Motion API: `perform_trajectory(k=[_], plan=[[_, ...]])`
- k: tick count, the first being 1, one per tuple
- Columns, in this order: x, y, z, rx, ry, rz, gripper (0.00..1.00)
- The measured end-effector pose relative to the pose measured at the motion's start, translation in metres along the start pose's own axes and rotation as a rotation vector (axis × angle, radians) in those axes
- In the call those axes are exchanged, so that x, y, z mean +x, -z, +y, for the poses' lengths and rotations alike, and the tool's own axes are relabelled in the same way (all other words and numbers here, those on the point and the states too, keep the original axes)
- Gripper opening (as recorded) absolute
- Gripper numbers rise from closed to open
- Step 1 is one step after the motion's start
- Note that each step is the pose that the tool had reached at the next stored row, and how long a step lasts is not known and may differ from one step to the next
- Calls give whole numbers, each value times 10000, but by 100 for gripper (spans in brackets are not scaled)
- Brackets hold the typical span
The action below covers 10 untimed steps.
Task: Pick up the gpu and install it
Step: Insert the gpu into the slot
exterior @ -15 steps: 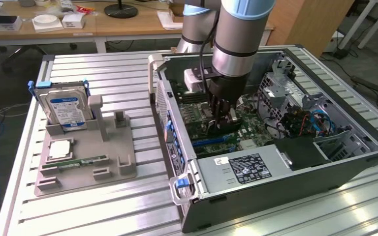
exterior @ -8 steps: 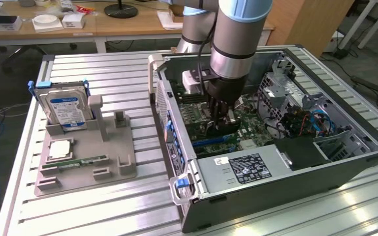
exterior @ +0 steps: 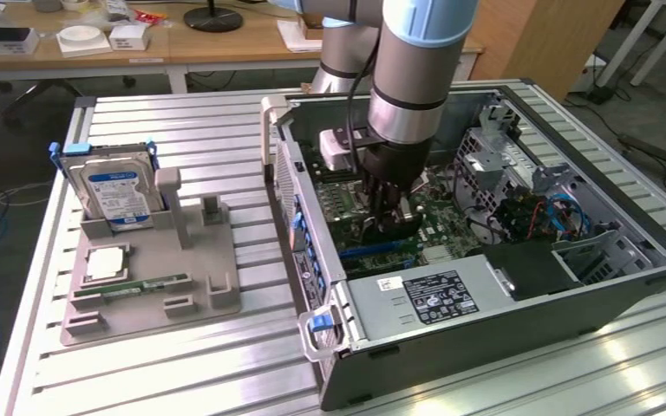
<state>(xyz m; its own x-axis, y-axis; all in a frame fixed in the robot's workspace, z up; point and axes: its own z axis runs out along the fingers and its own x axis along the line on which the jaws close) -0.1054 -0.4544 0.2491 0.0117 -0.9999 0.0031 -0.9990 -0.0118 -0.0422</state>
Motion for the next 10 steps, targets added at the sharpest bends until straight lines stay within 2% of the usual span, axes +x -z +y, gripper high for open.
perform_trajectory(k=[10], plan=[[0,-43,24,0,1,1,26]])
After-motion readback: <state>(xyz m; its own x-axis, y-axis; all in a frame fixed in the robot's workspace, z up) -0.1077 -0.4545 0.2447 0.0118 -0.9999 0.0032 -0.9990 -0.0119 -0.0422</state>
